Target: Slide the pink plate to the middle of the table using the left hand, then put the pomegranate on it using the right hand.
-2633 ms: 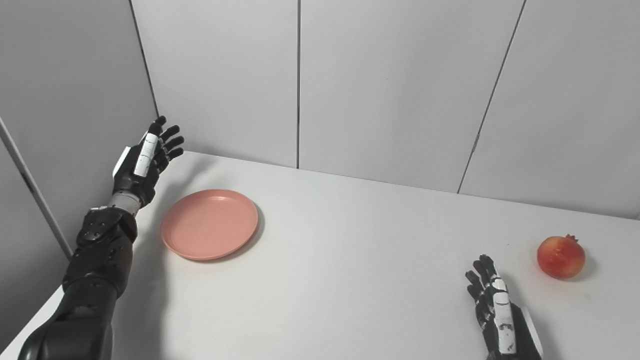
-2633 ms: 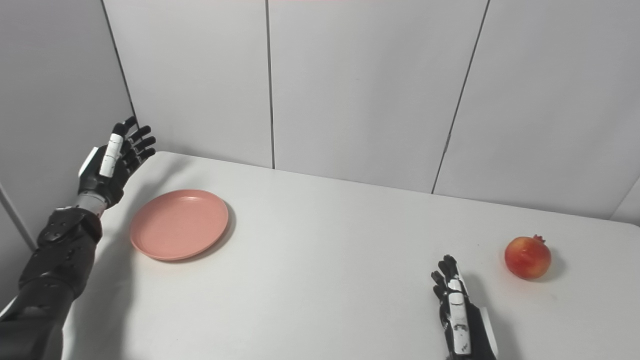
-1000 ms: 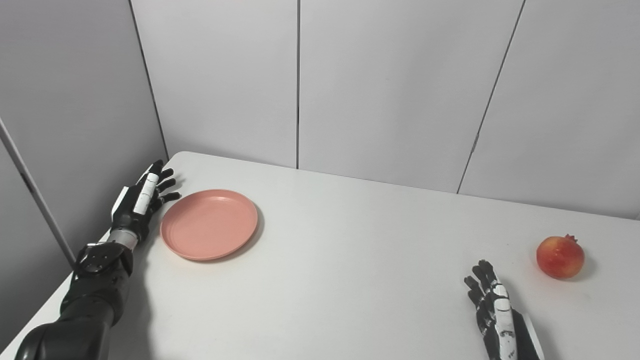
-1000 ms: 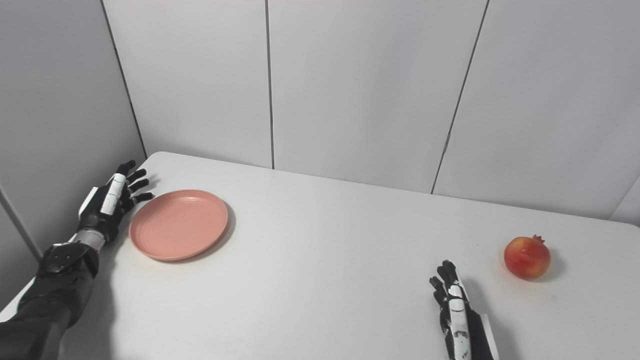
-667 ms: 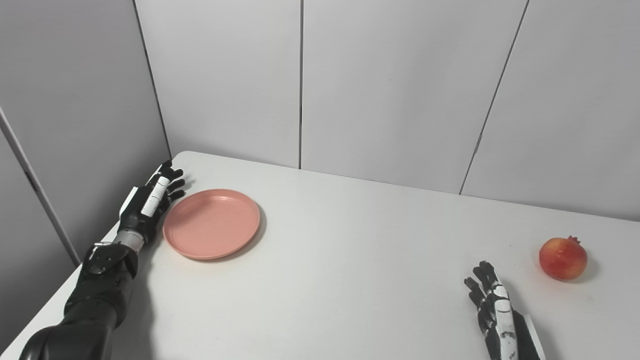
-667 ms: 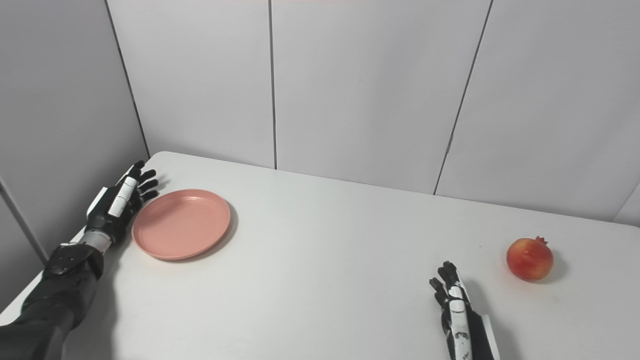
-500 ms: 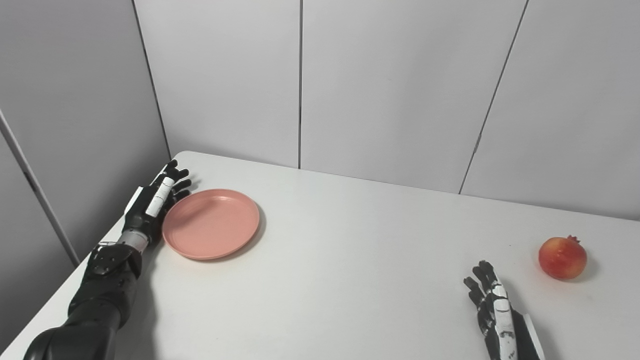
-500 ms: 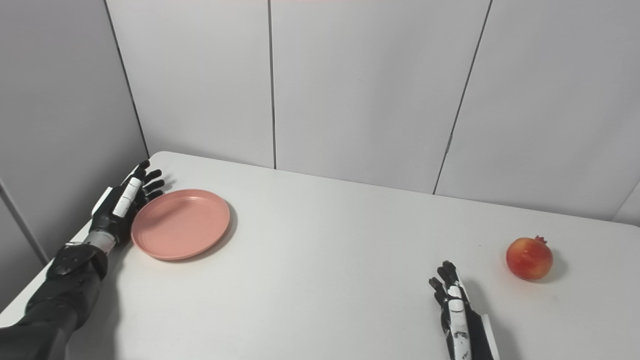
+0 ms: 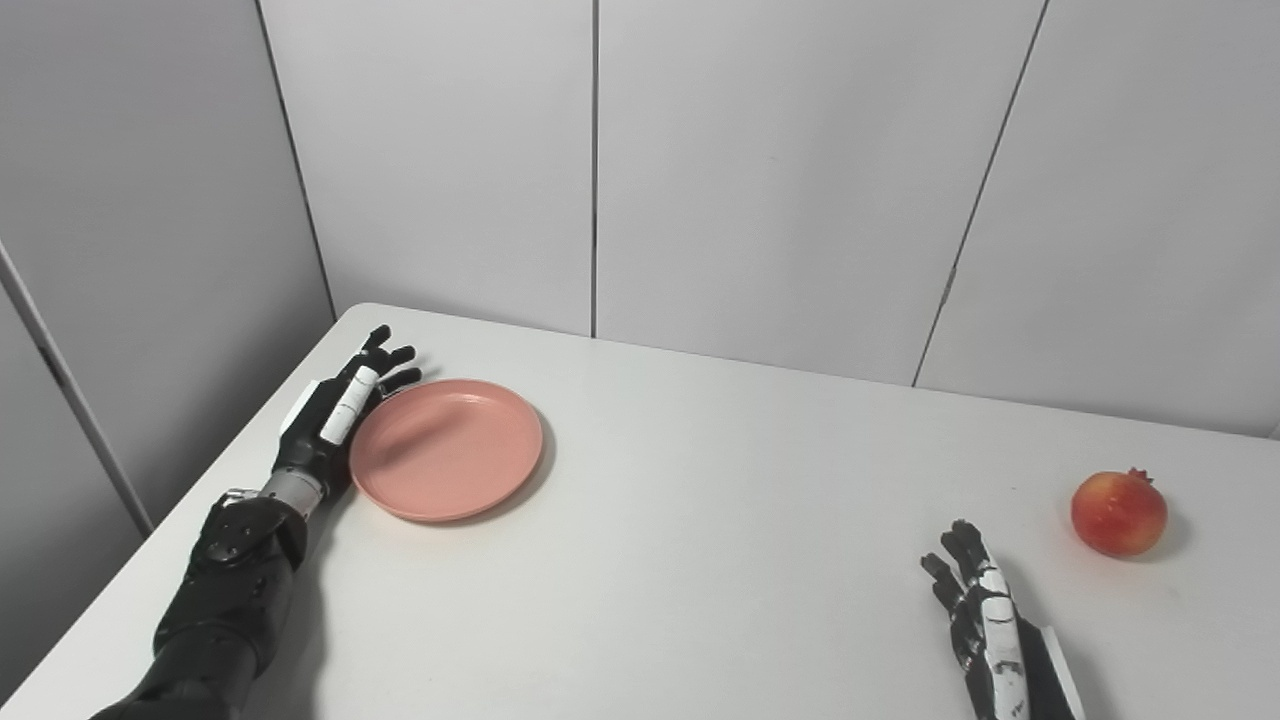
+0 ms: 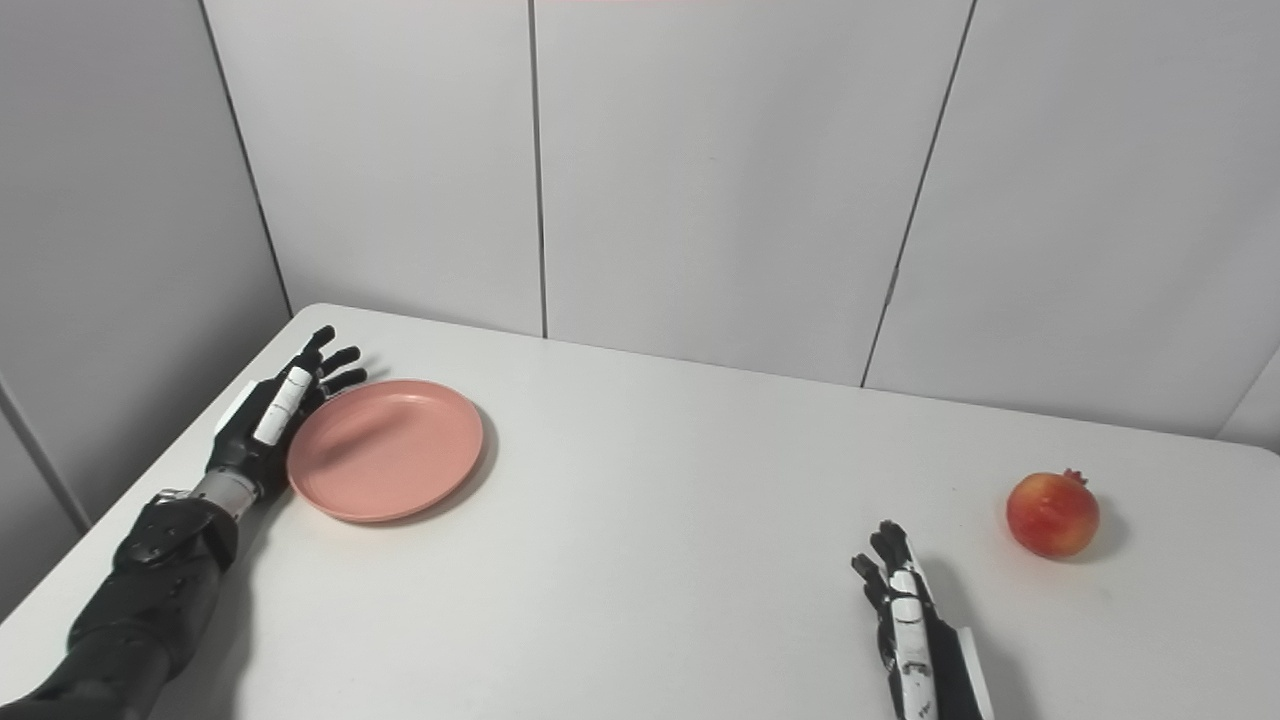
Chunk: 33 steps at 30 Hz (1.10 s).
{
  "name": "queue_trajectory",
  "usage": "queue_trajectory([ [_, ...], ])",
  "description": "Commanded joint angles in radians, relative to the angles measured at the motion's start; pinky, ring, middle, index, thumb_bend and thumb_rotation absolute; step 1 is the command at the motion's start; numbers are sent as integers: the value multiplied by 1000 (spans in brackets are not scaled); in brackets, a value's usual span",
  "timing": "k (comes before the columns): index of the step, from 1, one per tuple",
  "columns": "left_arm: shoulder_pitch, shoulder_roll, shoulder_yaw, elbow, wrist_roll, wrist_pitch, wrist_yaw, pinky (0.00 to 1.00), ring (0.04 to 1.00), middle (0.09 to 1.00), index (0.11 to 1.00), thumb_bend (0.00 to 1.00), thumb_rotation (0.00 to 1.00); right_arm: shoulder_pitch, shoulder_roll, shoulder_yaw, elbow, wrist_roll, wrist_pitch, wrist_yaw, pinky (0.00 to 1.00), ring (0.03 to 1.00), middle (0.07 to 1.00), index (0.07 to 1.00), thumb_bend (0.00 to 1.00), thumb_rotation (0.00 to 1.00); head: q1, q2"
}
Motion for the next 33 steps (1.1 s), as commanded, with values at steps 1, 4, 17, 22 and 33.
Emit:
queue_trajectory([
  [1, -13, -18, -14, -28, -1, 14, -35, 845, 851, 889, 974, 901, 790, 49, 14, 9, 31, 6, 43, -1, 979, 914, 957, 950, 717, 1000, 0, 0],
  [4, -7, -28, -18, -38, -2, 11, -37, 843, 848, 879, 969, 887, 801, 49, 15, 9, 30, 11, 44, 2, 988, 914, 960, 956, 714, 1000, 2, 1],
  [17, -10, -97, -59, -63, 35, 67, 46, 832, 852, 884, 975, 871, 767, 52, 21, 17, 18, 9, 48, -4, 973, 900, 955, 955, 722, 1000, -8, 9],
  [22, -22, -117, -77, -69, 60, 78, 87, 833, 855, 881, 993, 856, 800, 50, 21, 20, 17, 5, 49, -8, 981, 898, 957, 957, 720, 1000, -9, 9],
  [33, -32, -174, -105, -70, 95, 134, 203, 821, 842, 851, 1000, 847, 815, 49, 20, 25, 11, 8, 59, -8, 984, 897, 959, 960, 734, 1000, -9, 9],
])
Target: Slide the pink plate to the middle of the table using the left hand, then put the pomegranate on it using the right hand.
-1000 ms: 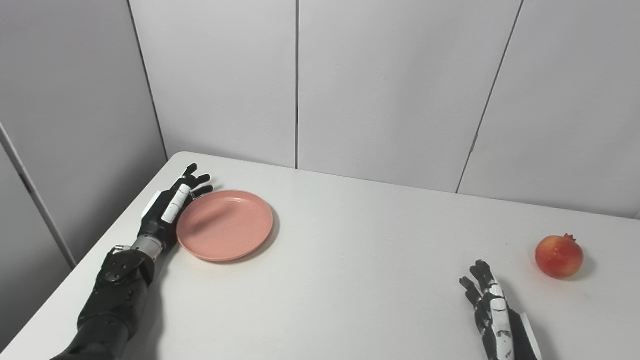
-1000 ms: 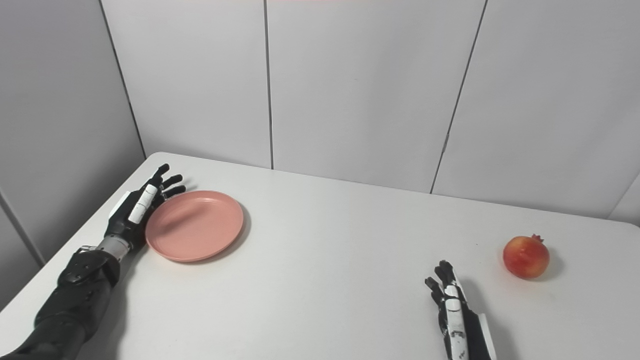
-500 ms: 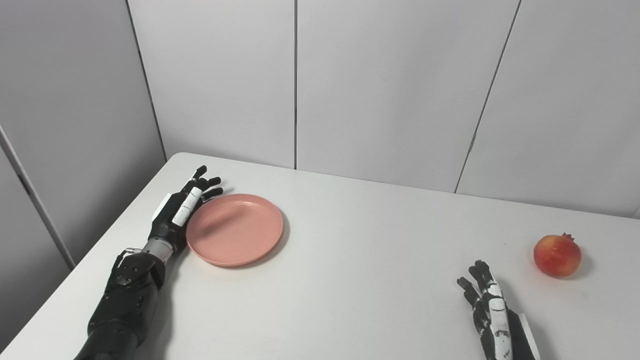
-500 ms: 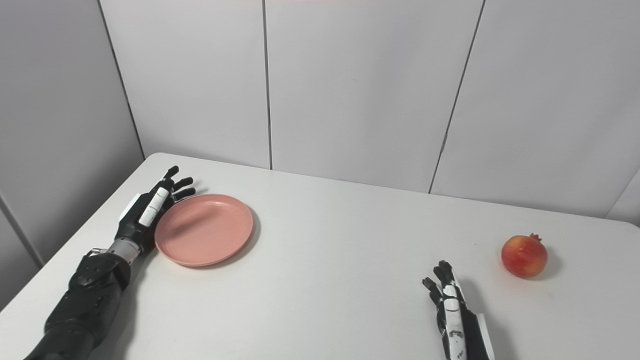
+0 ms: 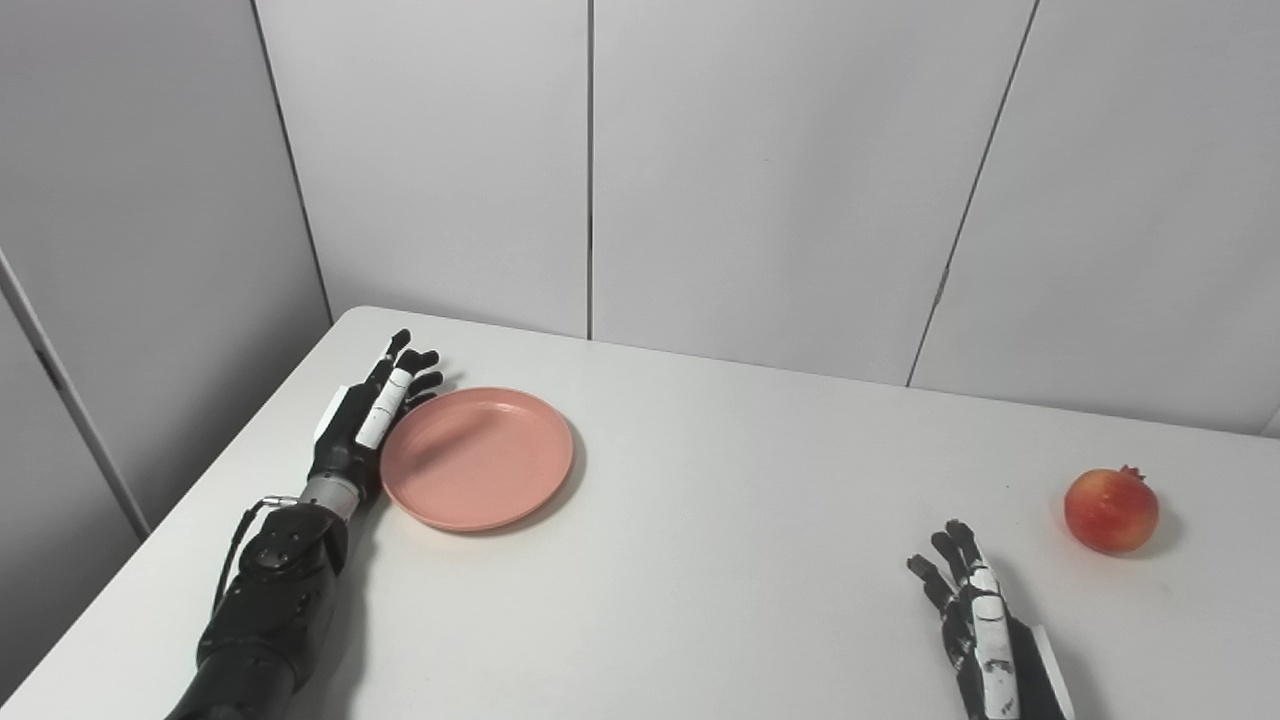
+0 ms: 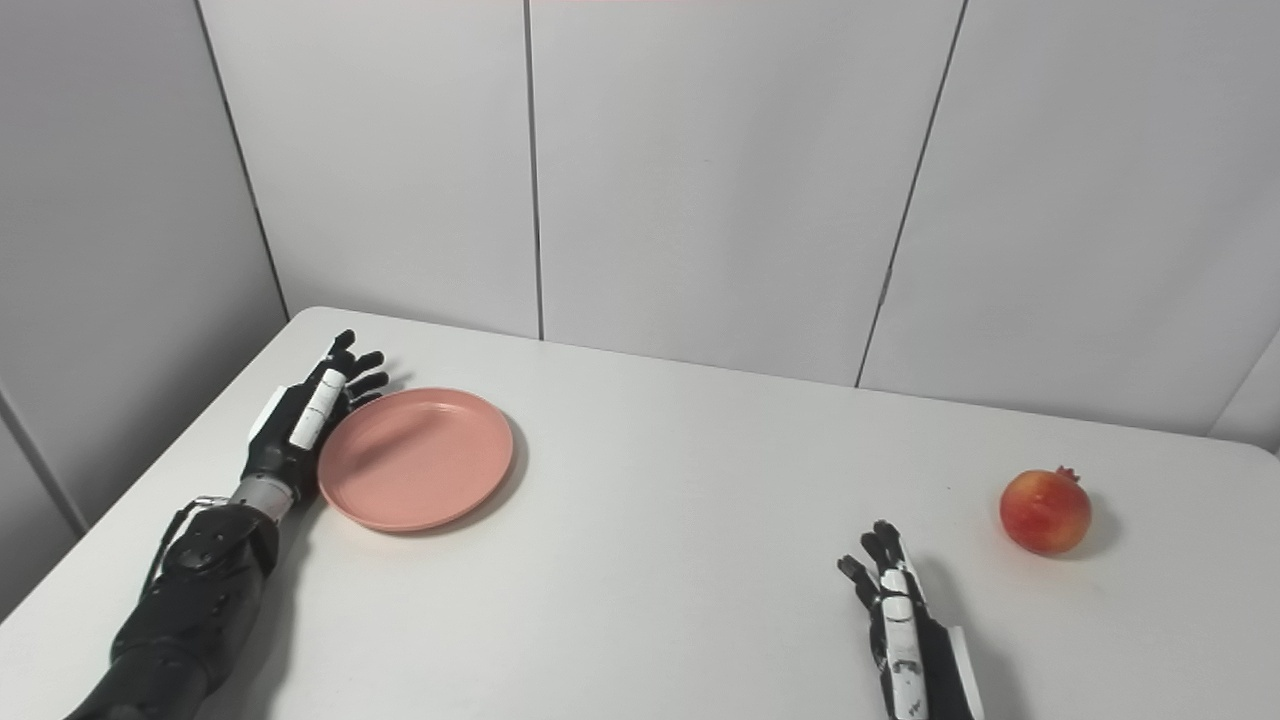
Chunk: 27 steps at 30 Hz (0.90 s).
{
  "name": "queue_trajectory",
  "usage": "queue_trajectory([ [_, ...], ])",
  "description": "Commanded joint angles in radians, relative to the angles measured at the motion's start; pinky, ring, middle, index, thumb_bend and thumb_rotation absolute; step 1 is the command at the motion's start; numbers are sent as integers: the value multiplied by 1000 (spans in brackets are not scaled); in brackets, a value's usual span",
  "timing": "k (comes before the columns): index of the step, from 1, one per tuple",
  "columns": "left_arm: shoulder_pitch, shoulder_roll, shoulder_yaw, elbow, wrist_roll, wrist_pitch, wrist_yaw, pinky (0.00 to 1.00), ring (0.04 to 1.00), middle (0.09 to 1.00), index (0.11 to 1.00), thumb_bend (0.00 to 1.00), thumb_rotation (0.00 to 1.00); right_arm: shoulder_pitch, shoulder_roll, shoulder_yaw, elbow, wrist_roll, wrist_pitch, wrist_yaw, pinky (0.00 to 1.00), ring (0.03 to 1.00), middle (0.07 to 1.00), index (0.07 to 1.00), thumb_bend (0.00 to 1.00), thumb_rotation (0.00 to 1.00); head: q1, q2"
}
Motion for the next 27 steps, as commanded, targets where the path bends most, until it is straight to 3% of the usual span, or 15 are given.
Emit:
queue_trajectory([
  [1, -31, -81, -33, 22, 24, 68, -11, 822, 842, 849, 1000, 847, 812, 36, 13, 21, 22, 6, 47, 14, 983, 897, 959, 961, 736, 1000, 0, 1],
  [8, -22, -111, -35, -23, -1, 92, -13, 825, 837, 848, 1000, 825, 800, 33, 12, 25, 24, -4, 47, 11, 973, 893, 952, 959, 741, 1000, -12, 8],
  [14, 13, -148, -38, -134, -15, 142, 5, 800, 838, 846, 1000, 766, 816, 33, 19, 21, 21, 13, 54, 11, 979, 885, 946, 952, 739, 1000, -15, 12],
  [17, 28, -163, -47, -170, -1, 151, 15, 798, 828, 844, 1000, 835, 822, 33, 19, 25, 20, 3, 53, 8, 977, 885, 946, 951, 736, 1000, -17, 14],
  [27, 76, -195, -72, -311, 17, 220, 17, 795, 824, 840, 1000, 847, 847, 30, 27, 32, 11, -7, 65, -6, 966, 875, 939, 943, 731, 1000, -25, 19],
])
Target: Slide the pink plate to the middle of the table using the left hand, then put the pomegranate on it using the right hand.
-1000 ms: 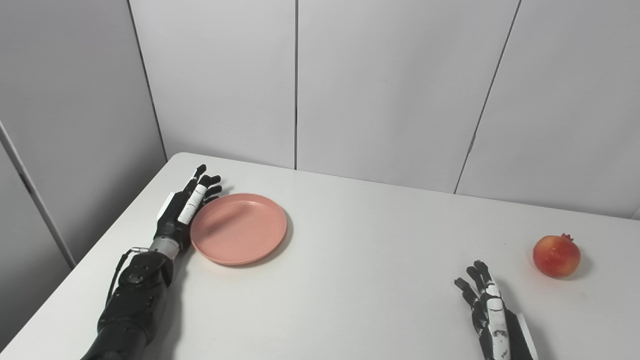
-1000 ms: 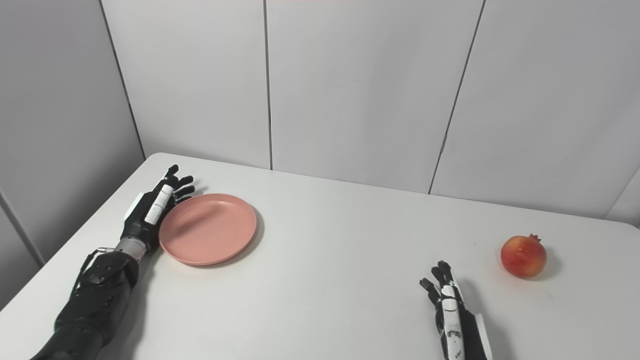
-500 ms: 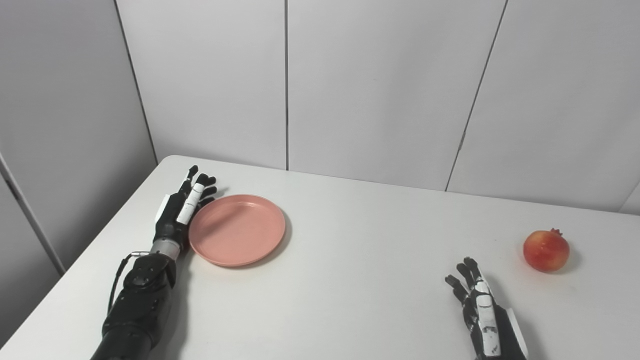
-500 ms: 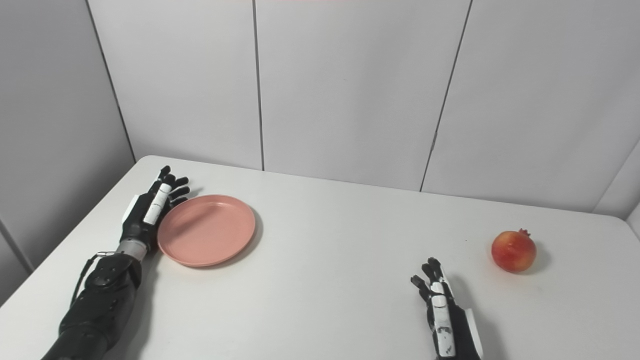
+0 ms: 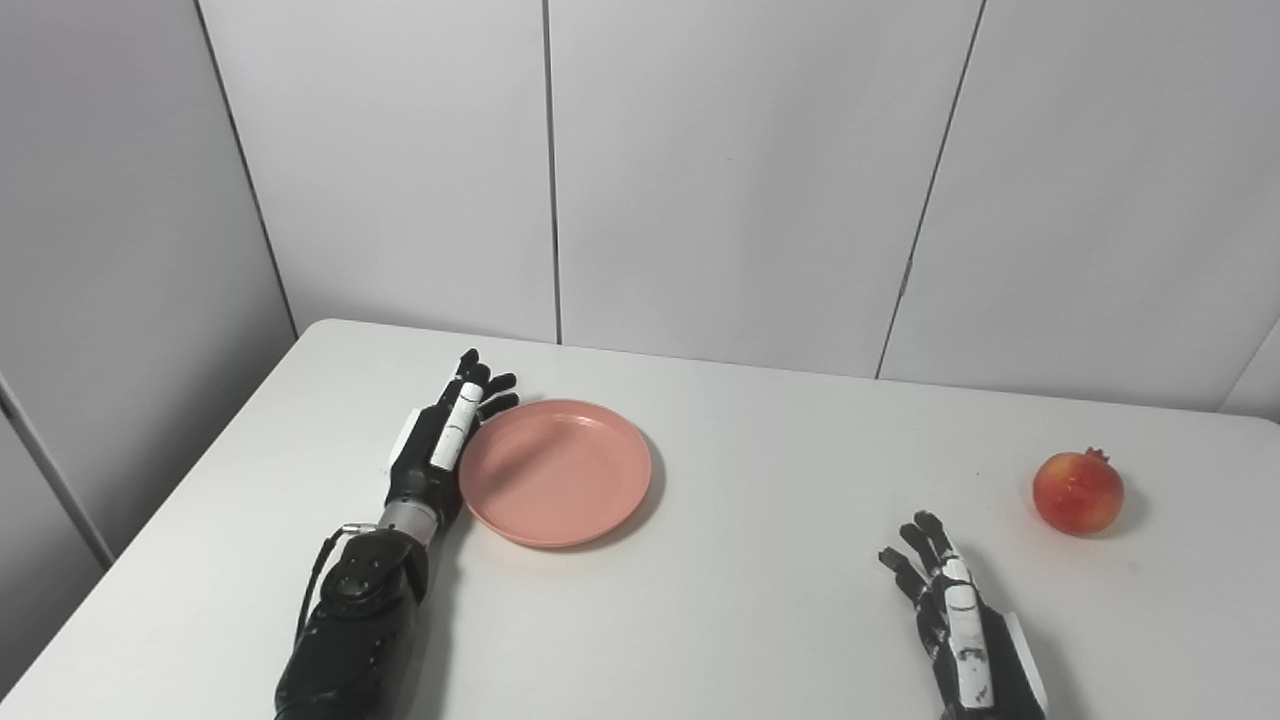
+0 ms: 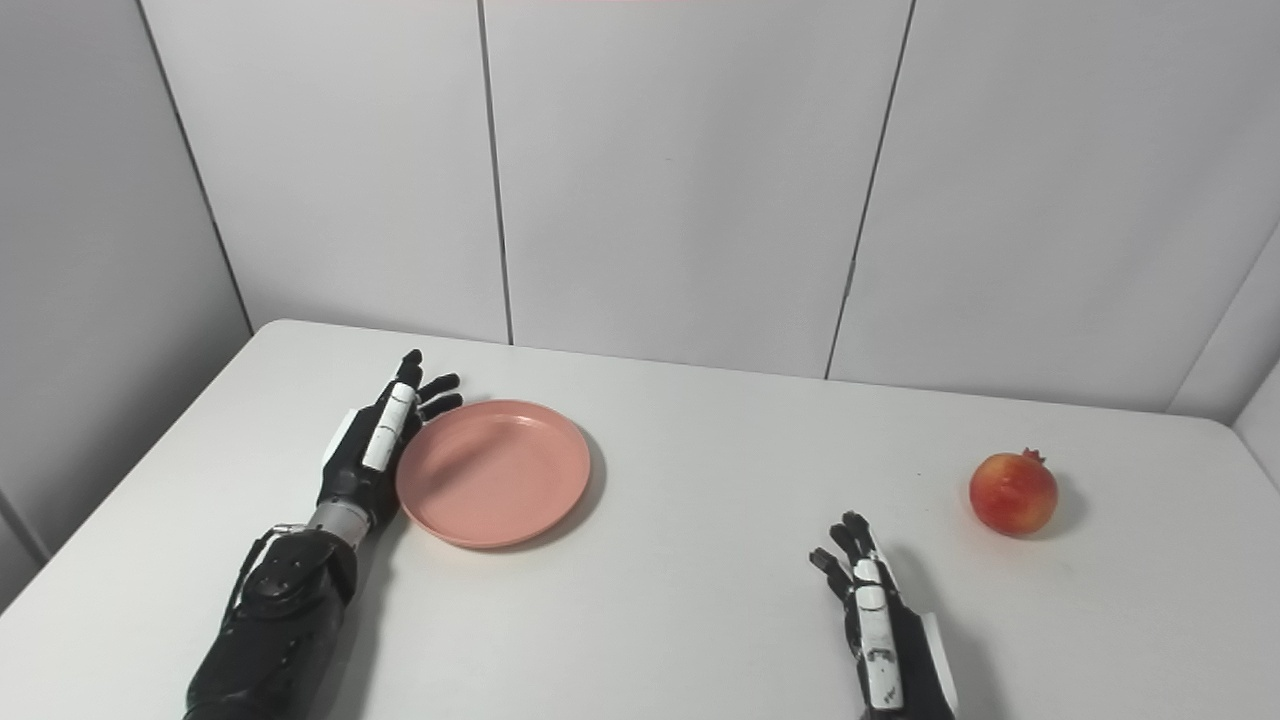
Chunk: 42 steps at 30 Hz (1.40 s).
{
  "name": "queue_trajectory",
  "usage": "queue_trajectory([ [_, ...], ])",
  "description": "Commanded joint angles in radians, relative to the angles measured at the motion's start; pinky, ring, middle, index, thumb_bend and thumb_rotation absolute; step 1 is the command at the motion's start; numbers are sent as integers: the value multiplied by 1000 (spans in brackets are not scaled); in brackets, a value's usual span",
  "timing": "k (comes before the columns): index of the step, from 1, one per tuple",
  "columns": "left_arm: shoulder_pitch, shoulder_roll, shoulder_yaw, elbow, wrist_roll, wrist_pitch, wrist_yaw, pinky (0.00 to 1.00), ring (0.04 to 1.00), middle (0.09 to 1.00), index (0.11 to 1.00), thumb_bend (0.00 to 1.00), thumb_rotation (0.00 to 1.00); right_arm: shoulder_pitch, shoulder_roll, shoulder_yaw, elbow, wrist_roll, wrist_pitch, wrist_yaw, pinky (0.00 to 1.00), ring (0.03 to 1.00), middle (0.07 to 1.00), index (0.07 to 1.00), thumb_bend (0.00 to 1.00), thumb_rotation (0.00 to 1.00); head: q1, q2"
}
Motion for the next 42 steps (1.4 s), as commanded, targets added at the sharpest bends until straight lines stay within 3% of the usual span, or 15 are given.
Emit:
queue_trajectory([
  [1, -4, -34, -29, -20, 12, 38, -31, 796, 828, 845, 1000, 848, 849, 29, 15, 19, 24, -2, 50, 8, 966, 875, 940, 943, 731, 1000, -1, 2],
  [9, 15, -50, -40, -52, 23, 59, -27, 800, 825, 842, 1000, 821, 838, 27, 18, 25, 24, -10, 48, 3, 961, 872, 939, 942, 739, 1000, -15, 8],
  [22, 32, -97, -51, -41, 40, 16, -30, 812, 834, 856, 1000, 777, 819, 30, 30, 47, 9, -36, 58, -13, 952, 869, 935, 943, 748, 1000, -64, 22],
  [30, 35, -109, -61, -27, 40, -8, -44, 814, 842, 863, 1000, 822, 851, 27, 47, 70, 9, -69, 66, -34, 954, 868, 935, 931, 758, 1000, -150, 32],
  [39, 39, -127, -56, -36, 28, -4, -45, 794, 839, 855, 1000, 830, 833, 26, 61, 83, 11, -86, 63, -46, 949, 857, 933, 924, 777, 1000, -185, 39],
  [42, 39, -128, -52, -35, 24, -3, -51, 792, 834, 847, 1000, 855, 833, 25, 68, 91, 11, -92, 71, -51, 968, 862, 936, 925, 788, 1000, -249, 38],
])
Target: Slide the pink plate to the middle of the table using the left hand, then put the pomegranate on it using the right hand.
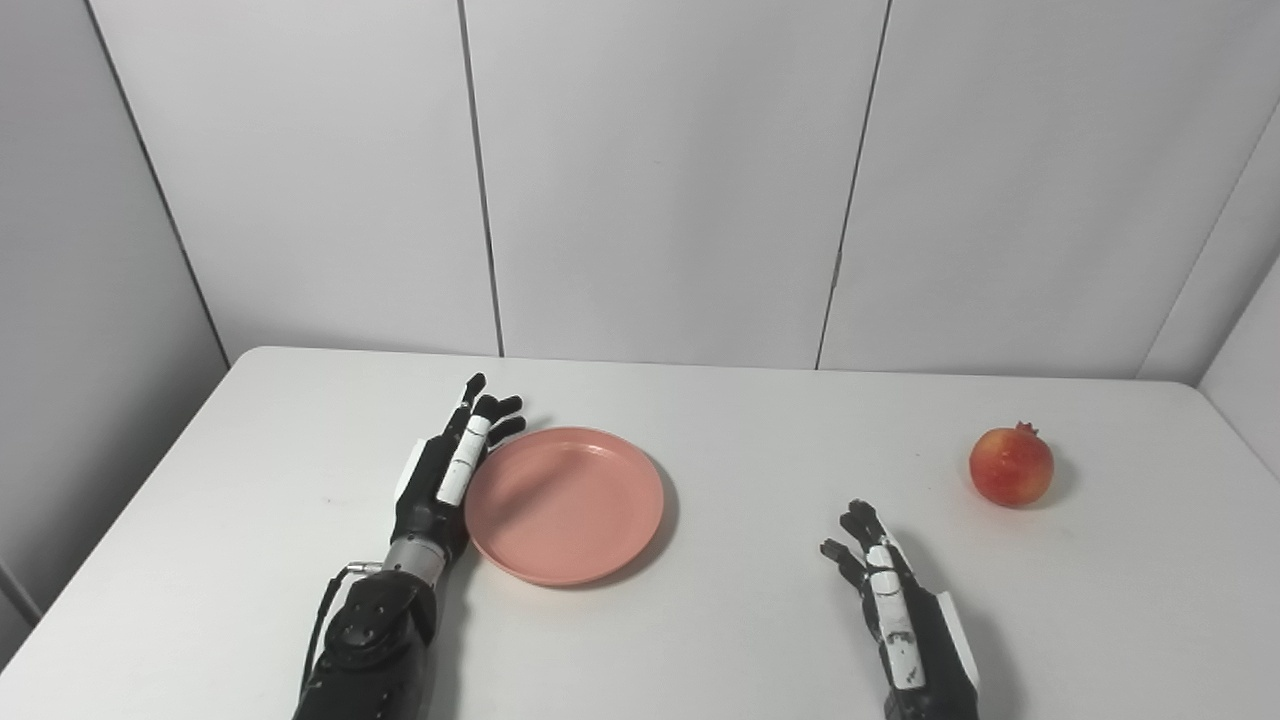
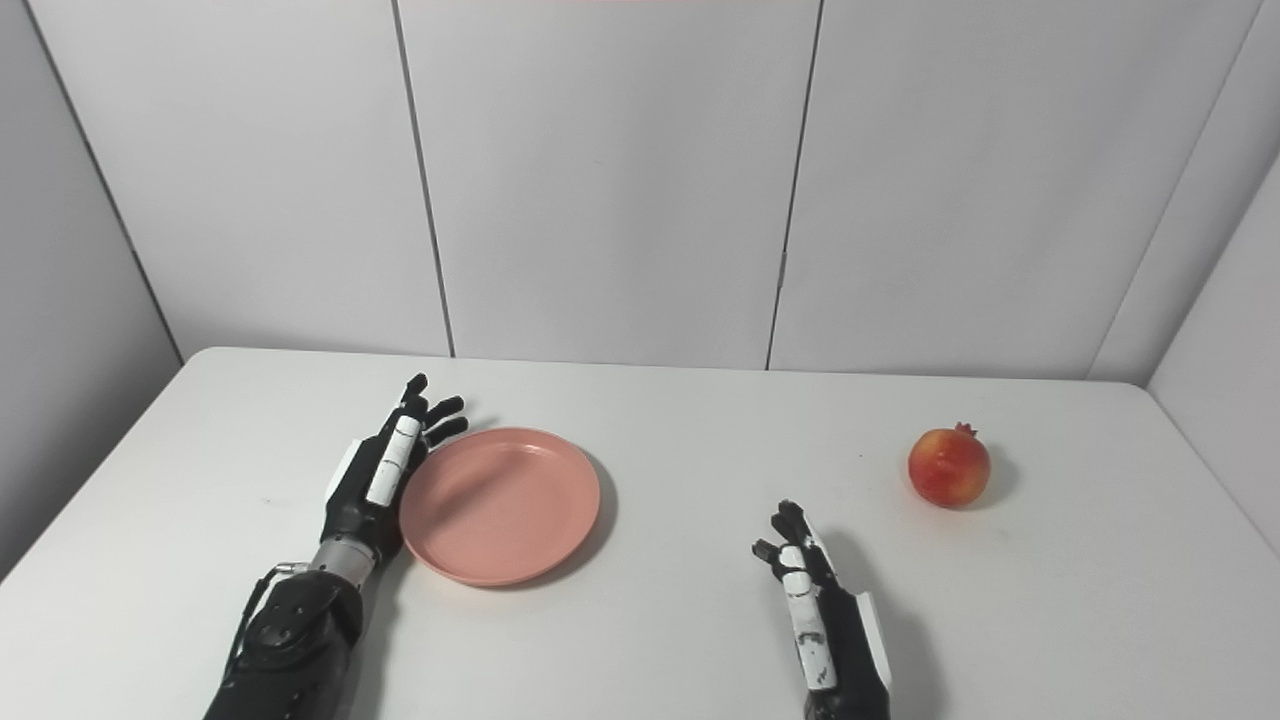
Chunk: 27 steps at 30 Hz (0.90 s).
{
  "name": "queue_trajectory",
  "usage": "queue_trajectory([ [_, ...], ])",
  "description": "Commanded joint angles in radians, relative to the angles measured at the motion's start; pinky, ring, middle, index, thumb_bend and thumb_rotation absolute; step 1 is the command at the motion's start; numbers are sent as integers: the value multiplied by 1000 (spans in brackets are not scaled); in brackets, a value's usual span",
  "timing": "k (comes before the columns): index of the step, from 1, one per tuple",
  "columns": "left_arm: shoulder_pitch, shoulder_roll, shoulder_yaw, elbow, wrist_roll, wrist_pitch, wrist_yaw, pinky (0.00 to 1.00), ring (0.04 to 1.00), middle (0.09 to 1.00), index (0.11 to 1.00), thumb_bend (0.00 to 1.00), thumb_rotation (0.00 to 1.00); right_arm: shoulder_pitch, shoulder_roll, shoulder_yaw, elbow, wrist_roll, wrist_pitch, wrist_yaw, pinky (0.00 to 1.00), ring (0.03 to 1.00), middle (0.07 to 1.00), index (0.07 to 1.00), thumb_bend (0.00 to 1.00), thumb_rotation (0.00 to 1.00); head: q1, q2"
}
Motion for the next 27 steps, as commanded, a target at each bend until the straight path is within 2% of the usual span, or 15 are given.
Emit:
queue_trajectory([
  [1, 11, -42, -22, 14, -13, 14, -38, 795, 830, 842, 1000, 857, 826, 23, 36, 41, 18, -6, 71, 20, 965, 853, 931, 921, 793, 1000, -26, 0],
  [9, -2, -51, -18, 25, -8, 24, -40, 791, 834, 847, 1000, 830, 824, 16, 50, 53, 30, -28, 65, 5, 948, 855, 928, 914, 780, 1000, -60, 0],
  [15, -7, -74, 7, 33, -41, 43, -34, 788, 828, 848, 1000, 826, 805, 8, 59, 56, 45, -33, 62, -2, 954, 851, 929, 916, 800, 1000, -107, -7],
  [20, -6, -81, 13, 39, -49, 34, -53, 808, 833, 862, 1000, 837, 805, 5, 61, 64, 57, -47, 50, -2, 949, 860, 940, 929, 801, 1000, -149, -7],
  [27, -4, -83, 19, 38, -57, 33, -67, 825, 843, 869, 1000, 825, 809, 11, 71, 63, 51, -52, 57, -7, 955, 864, 943, 934, 804, 1000, -158, -6],
])
